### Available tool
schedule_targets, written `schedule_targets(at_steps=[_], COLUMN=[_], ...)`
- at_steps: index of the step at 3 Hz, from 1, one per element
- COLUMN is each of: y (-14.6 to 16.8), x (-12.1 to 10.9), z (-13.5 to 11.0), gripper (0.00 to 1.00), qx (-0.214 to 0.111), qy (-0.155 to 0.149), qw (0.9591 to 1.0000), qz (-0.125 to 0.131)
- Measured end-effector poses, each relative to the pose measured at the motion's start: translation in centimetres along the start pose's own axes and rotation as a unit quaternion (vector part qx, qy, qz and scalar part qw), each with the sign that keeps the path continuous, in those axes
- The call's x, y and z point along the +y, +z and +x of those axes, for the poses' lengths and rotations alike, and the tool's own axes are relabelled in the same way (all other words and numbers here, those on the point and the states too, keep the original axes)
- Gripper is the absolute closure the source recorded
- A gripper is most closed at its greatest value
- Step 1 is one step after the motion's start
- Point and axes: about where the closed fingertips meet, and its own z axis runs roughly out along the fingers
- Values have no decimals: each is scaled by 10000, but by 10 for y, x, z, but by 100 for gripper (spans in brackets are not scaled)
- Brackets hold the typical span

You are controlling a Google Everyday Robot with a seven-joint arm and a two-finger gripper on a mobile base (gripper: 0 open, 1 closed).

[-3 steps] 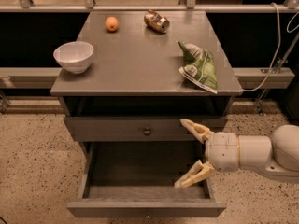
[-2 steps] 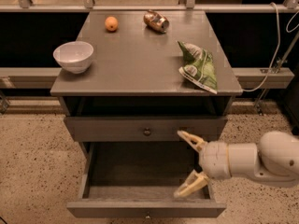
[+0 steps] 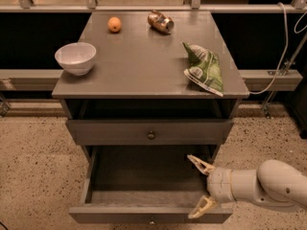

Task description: Close middle drawer

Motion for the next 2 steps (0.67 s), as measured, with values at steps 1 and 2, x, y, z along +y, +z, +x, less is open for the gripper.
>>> schedule_targets(at_steps=[1,2], y=[14,33], x=[24,62], z=[37,70], gripper=[17,47], qx=[-131,-212], qy=[70,366], qw=[9999,9985], qz=[-79,-342])
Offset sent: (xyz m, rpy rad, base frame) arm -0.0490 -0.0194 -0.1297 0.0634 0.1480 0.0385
